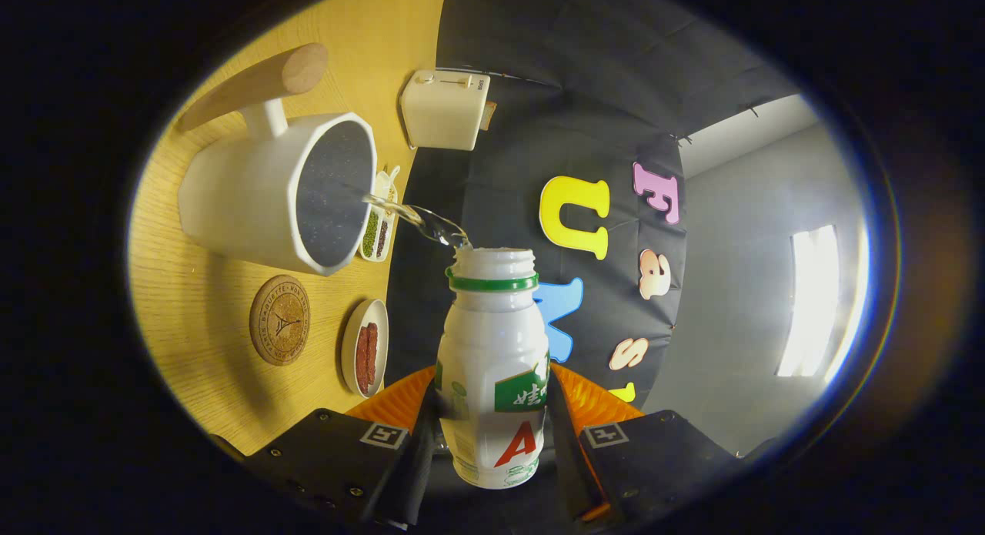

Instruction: Take the bottle from table, then pour the juice into the cup, finally place the bottle on the coaster

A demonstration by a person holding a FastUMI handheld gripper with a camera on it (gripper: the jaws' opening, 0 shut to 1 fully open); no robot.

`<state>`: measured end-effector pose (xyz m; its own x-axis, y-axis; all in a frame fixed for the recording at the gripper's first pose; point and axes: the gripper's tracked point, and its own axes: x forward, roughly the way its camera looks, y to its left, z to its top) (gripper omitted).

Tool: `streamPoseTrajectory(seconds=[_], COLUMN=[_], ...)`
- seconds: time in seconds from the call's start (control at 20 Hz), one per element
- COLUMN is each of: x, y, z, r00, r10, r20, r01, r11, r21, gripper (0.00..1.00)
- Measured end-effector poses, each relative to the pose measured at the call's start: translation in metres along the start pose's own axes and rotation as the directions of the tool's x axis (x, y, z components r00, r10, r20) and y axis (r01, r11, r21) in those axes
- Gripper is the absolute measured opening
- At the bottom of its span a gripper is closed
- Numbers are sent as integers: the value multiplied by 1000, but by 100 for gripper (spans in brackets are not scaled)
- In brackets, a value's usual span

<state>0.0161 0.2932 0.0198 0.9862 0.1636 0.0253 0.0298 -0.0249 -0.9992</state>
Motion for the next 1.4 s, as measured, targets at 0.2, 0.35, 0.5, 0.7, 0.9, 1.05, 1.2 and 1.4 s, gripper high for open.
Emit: streamPoseTrajectory(seconds=[0.2, 0.35, 0.5, 0.7, 0.9, 1.05, 1.2, 1.4], x=[1, 1, 1, 2, 1, 2, 1, 1], y=[0, -1, -1, -2, -2, -3, -3, -4], z=[-1, -1, -1, -1, -1, -1, -1, -2], r00=[1000, 1000, 1000, 1000, 1000, 1000, 1000, 1000], r10=[-1, -3, -6, -8, -10, -11, -11, -13], r20=[-1, -1, 0, 1, 3, 4, 6, 9], r01=[1, 3, 6, 8, 10, 11, 12, 13], r11=[1000, 1000, 1000, 1000, 1000, 1000, 999, 999], r21=[-4, -8, -11, -16, -23, -25, -33, -39], gripper=[68, 68, 68, 68, 68, 68, 68, 68])
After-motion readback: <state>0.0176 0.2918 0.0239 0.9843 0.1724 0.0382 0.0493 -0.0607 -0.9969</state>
